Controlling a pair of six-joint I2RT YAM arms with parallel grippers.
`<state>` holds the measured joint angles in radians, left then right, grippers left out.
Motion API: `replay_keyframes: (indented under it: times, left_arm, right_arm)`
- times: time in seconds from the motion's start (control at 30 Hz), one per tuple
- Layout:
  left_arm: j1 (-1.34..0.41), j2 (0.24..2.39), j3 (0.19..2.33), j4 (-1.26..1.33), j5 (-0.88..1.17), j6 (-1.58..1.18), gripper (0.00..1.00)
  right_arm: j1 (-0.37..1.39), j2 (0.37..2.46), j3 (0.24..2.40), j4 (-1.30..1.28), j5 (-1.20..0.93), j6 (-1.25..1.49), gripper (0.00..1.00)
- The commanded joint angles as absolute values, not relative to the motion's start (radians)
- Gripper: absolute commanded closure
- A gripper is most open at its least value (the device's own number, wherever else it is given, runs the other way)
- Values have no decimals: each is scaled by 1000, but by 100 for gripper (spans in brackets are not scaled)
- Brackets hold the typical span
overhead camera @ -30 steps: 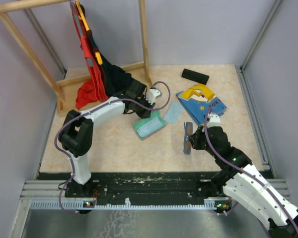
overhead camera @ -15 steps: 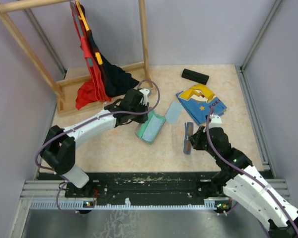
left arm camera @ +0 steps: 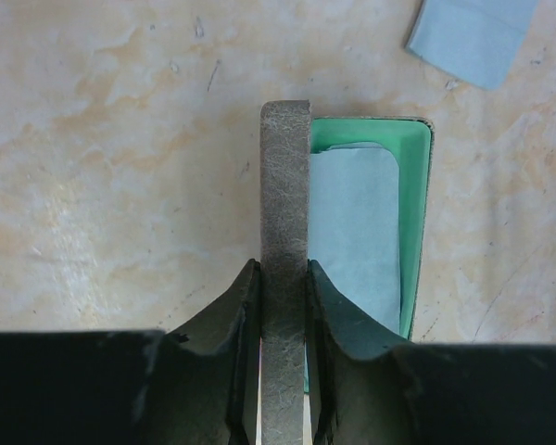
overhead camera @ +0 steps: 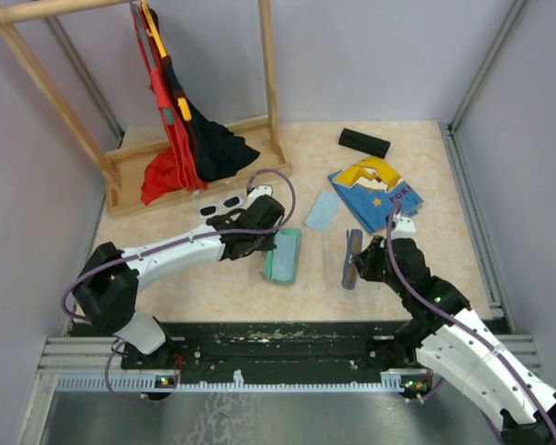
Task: Organize the sunglasses
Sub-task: Adjust the sunglasses case at the center of the board.
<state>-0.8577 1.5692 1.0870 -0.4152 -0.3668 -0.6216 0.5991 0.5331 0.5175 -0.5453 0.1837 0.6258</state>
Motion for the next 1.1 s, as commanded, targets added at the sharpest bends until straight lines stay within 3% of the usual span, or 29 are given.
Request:
replay_keyframes:
  times: [0.0,0.27,0.6,0.87,1.07]
  left_arm:
    - [-882,1533,1050,-417,-478,-748,83]
    - [-891,1546,1017,-392,-476,-762,72]
    - [-891,1543,999,-362,-450,-741,48]
    - [-889,1438,905,-208,-338,-651,42]
    - [-865,1382,831,-115,-253,-618,40]
  right_arm:
    - [596,538,525,-504,191,643,100]
    - [595,557,517,-460,132,643,100]
    - [596,559,508,-426,85,654,100]
    - [595,583,487,-321,15,710,100]
    - [597,723,476,-128,-80,766,100]
